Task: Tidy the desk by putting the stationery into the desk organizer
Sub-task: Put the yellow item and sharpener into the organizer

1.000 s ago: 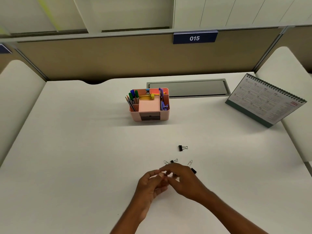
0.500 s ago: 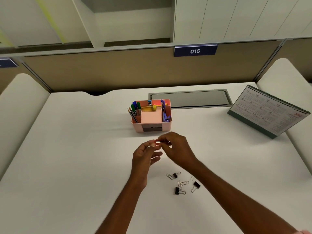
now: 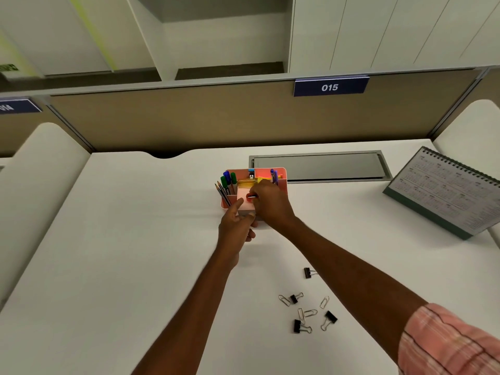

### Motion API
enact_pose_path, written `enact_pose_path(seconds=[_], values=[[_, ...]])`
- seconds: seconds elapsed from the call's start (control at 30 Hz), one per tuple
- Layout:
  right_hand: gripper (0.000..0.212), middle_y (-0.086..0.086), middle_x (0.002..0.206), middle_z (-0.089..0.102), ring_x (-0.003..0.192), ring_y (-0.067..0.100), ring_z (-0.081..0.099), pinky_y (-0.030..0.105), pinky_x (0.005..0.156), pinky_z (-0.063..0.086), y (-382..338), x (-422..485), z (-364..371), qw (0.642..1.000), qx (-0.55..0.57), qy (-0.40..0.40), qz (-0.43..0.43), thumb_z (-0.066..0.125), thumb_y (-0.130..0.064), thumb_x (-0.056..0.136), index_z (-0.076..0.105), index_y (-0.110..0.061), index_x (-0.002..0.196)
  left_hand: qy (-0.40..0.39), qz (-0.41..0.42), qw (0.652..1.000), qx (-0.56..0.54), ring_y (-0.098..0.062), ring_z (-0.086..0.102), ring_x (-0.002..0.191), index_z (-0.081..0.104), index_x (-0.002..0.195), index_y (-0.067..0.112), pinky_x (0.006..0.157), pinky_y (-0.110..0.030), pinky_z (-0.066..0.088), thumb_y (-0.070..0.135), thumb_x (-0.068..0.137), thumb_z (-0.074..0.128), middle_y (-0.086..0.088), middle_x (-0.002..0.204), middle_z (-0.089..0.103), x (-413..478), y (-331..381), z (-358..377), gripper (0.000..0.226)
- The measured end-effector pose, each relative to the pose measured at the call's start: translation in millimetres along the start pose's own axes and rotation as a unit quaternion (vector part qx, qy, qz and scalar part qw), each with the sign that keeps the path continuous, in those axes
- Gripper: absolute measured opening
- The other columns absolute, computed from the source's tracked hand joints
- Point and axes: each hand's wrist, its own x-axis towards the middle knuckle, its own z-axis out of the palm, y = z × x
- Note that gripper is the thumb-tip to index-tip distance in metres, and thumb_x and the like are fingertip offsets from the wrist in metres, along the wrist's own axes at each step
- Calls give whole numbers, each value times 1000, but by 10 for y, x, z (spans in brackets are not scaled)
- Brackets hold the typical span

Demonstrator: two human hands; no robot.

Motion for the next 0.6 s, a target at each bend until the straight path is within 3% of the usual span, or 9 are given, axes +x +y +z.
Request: enact_pose_path(seconds=[0.23, 0.6], values=[[33, 11, 133, 66, 119, 28, 62, 38, 105, 50, -39, 136, 104, 996, -64, 37, -42, 75, -22, 93, 73, -13, 124, 8, -6, 1000, 20, -16, 58, 60, 47, 151, 36, 48, -25, 50, 25, 104, 61, -12, 99, 73, 261, 27, 2, 51], [30, 11, 128, 69, 114, 26, 64, 35, 96, 52, -82, 254, 114, 995, -66, 39, -62, 75, -13, 92, 72, -13, 122, 1, 2, 1000, 13, -13, 58, 59, 46, 151, 37, 51, -25, 50, 20, 103, 63, -7, 91, 73, 335, -10, -46, 54]])
